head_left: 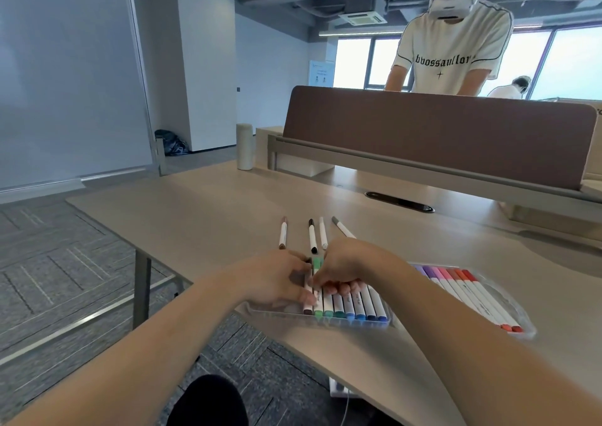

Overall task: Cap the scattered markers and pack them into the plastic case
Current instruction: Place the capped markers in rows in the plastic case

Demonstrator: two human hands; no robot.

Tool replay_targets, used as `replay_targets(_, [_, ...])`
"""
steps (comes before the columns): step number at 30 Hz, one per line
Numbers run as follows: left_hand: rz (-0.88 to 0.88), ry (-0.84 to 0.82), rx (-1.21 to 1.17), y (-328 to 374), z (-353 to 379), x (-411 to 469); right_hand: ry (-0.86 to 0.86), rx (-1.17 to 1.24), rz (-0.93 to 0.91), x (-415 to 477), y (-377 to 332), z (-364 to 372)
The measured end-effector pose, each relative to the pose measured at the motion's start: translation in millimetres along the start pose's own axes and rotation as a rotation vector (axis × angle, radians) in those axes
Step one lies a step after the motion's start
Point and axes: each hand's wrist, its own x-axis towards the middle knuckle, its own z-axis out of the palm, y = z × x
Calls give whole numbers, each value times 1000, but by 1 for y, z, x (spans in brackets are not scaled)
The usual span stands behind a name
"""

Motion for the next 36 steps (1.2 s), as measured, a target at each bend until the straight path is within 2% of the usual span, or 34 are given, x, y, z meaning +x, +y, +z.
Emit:
replay_targets(5, [-23,2,-113,0,-5,1,-6,54,-7,8,1,-5])
replay_targets(8, [-101,151,-358,-8,-11,1,24,89,7,16,-3,-9])
replay_targets(12, [-213,412,-406,-33,-19,9,259,43,-26,39,-16,-13])
replay_targets(15, [-268,476,-514,-49,-23,15,408,46,-63,71,-29,-16])
replay_targets(18, [-292,524,-573,-60,-28,22,468,-35,-64,95,-44,-20])
replay_targets(28, [-293,533,-614,-78,-28,32,310,-131,70,129,-71,-28])
replay_targets(33, [-286,525,-582,-64,-26,26,347,-8,-51,97,-60,-30])
replay_targets(36, [-282,511,-499,-52,-25,21,282,75,-69,65,-50,-29])
